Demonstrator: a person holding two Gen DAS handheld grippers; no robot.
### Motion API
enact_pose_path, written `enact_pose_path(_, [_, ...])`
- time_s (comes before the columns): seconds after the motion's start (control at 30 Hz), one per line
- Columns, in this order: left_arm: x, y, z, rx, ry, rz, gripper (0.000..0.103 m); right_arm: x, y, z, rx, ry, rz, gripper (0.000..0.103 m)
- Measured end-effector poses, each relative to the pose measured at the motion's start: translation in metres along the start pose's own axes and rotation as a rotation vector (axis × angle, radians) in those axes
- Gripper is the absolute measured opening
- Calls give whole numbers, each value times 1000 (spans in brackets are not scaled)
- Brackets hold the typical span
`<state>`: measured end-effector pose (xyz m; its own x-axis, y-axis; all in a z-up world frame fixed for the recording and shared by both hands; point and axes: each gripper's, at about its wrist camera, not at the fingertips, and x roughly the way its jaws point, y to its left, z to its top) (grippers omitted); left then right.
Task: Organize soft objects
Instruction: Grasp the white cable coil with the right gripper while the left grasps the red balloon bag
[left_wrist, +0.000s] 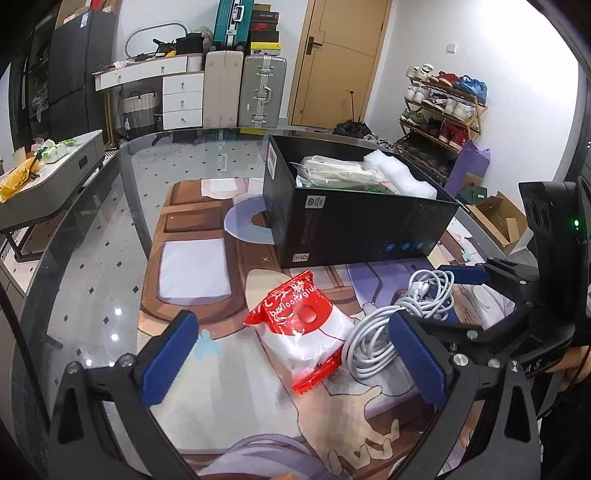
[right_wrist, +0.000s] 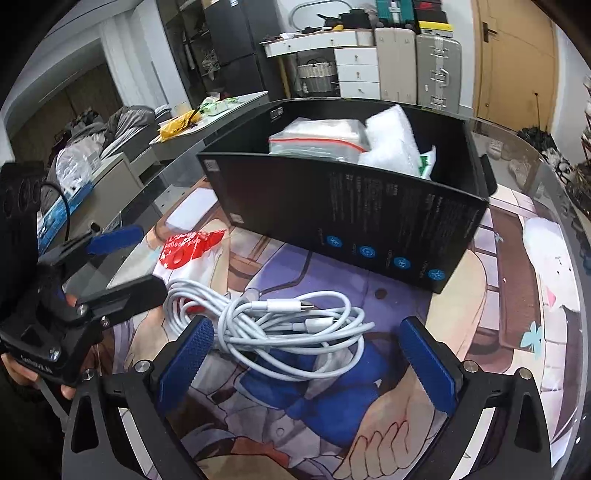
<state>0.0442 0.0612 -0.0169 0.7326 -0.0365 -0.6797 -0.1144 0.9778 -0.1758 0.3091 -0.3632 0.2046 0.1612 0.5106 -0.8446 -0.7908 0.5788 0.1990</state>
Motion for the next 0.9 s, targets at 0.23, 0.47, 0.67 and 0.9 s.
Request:
enact_pose_path(0.23, [2, -1, -2, -3, 12, -5, 103, -3, -2, -2, -2, -2, 3, 101])
enact_pose_path(0.47, [2, -1, -2, -4, 12, -6, 103, -10, -2, -4, -17, -8, 70, 79])
enact_pose_path(0.67, [3, -1, -2, -5, 16, -8, 103, -15, -6, -5, -21, -19, 72, 77])
enact_pose_path(0.9, [9, -2, -3, -15, 51, 8, 103, -33, -27, -8, 12, -44, 47, 75])
